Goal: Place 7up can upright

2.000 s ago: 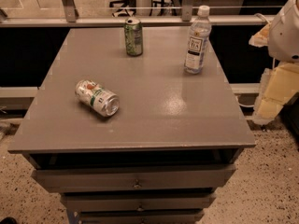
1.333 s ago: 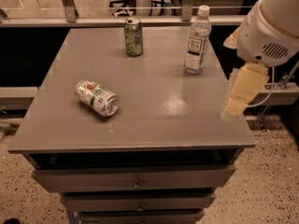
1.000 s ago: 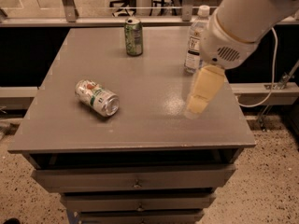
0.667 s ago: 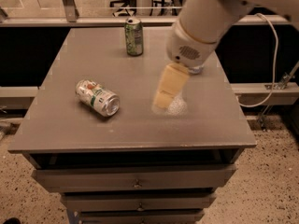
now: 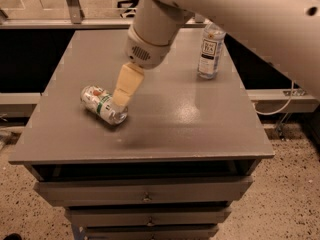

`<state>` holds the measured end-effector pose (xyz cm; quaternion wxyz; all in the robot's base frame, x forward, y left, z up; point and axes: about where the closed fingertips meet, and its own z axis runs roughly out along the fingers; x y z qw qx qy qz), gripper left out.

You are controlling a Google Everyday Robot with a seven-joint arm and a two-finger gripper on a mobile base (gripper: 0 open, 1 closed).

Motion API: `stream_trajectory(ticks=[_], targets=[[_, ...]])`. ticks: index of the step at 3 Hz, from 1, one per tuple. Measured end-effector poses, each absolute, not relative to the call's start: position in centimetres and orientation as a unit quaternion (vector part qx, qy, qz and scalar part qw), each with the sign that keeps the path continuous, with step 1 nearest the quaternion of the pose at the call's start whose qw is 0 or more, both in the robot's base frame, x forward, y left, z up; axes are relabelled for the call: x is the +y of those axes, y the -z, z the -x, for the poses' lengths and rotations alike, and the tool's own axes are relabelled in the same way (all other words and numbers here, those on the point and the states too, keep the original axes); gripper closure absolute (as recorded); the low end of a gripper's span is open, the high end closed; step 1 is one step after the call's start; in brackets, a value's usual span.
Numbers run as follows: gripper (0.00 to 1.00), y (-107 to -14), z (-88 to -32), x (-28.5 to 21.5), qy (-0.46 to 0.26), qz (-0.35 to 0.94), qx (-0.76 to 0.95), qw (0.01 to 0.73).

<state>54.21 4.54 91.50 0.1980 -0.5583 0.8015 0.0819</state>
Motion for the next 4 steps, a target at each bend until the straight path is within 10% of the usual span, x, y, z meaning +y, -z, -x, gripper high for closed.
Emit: stream_trajectory(ticks=[4], targets=[[0.00, -86.3, -55.2, 14.0, -0.106, 0.497, 0.845, 0.169]])
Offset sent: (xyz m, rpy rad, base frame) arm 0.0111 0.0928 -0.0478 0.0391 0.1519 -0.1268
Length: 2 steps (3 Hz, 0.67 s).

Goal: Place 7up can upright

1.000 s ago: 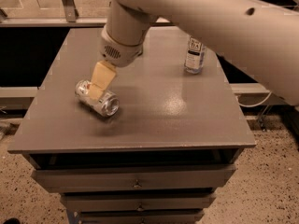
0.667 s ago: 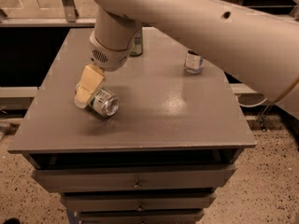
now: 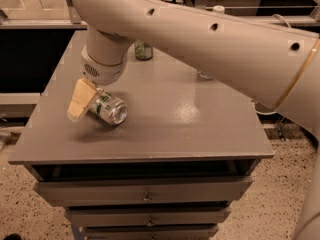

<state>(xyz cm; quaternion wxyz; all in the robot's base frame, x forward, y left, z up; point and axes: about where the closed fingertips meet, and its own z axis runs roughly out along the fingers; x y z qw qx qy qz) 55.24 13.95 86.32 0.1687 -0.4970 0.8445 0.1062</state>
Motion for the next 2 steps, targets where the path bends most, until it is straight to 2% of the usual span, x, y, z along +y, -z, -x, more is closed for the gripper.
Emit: stream_trajectory(ticks=[1, 2], targets=[[0.25, -84.86, -56.13, 14.11, -0.094, 0.484, 0.853, 0.171], [0.56, -84.42, -56.78, 14.14, -0.092, 0.475, 0.857, 0.179]])
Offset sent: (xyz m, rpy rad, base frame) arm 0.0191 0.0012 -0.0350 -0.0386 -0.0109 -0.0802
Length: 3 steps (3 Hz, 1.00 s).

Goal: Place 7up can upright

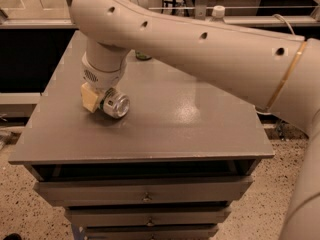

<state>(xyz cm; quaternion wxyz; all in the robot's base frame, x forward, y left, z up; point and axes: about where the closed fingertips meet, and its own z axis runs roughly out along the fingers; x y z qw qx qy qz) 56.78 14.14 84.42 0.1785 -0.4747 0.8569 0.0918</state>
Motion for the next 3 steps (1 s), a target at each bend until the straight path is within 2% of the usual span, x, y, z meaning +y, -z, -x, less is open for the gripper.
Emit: stream_trajectory(ticks=[1, 2, 3], targets=[[0.79, -85.8, -57.6, 14.1, -0.104, 0.476, 0.849, 0.206], [0.99, -88.0, -57.9, 15.0, -0.157, 0.482, 0.824, 0.254], [1.00, -90.4, -58.1, 16.4, -0.264, 0.472, 0.776, 0.326]])
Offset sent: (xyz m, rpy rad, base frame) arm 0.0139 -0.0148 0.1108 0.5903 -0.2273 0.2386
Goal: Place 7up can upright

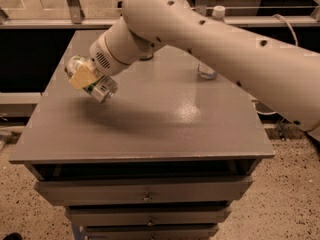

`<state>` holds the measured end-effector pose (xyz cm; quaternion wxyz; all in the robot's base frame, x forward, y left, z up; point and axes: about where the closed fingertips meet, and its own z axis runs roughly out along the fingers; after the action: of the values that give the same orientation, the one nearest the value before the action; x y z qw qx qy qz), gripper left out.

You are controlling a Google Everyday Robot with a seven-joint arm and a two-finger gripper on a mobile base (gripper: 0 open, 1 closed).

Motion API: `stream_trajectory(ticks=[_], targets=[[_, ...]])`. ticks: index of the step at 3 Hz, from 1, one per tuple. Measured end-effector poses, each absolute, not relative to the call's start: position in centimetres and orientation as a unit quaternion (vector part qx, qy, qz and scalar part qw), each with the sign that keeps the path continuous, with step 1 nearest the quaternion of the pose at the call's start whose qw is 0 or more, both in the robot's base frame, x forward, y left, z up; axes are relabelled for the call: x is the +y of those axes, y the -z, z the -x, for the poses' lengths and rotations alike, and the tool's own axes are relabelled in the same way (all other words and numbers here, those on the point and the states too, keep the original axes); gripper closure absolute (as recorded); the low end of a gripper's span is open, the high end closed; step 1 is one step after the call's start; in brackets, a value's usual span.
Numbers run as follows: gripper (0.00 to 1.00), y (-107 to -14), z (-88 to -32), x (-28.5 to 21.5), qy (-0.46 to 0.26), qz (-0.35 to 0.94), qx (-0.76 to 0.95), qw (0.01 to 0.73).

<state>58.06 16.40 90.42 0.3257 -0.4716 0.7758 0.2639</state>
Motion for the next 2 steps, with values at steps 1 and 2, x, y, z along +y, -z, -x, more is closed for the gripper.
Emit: stream_trajectory(ticks=[1, 2], targets=[[1.00, -92.8, -58.6, 16.4, -0.363, 0.437, 0.727, 0.386], [1.00, -93.8, -58.4, 13.6, -0.431, 0.417, 0.675, 0.430]])
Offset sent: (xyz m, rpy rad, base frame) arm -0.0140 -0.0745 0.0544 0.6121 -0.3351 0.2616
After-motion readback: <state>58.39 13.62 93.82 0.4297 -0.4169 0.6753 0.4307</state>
